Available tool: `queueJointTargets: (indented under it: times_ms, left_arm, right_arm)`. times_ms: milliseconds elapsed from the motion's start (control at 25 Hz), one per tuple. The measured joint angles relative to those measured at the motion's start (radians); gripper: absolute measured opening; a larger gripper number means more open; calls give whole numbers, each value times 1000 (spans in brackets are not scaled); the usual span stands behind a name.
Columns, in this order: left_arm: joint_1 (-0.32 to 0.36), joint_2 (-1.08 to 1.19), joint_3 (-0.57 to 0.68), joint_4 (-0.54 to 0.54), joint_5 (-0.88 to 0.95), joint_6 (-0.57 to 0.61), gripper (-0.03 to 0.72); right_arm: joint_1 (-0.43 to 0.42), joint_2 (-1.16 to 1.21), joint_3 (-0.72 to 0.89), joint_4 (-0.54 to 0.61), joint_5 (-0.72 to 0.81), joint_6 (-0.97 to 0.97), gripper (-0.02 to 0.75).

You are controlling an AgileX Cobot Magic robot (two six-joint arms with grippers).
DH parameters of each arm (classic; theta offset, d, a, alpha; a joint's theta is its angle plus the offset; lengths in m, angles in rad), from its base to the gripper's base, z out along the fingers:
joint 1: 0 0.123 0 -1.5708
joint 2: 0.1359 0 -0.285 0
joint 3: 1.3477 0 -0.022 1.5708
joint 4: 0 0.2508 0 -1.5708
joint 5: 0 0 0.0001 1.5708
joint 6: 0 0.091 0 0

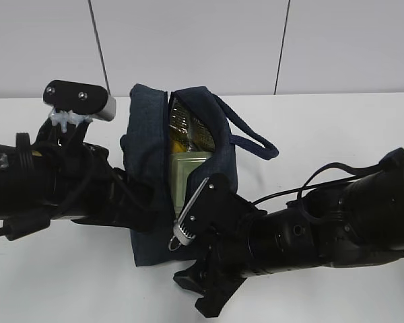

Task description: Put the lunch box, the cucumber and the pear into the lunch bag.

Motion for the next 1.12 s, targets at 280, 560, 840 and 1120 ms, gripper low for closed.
queueJointTargets:
  times_ms: [280,560,840,1120]
  left_arm:
    - [0,0,0,0,-12,0,3]
    - [0,0,0,0,-15,0,3]
    - [0,0,0,0,-17,0,3]
    - [0,0,0,0,-20,0,3]
  right_arm:
    - [0,0,-17,30,-31,-6,509]
    - [0,0,-17,58,-68,-7,508]
    - [0,0,-17,113,-112,-7,509]
    - [0,0,-17,174,-127,-7,508]
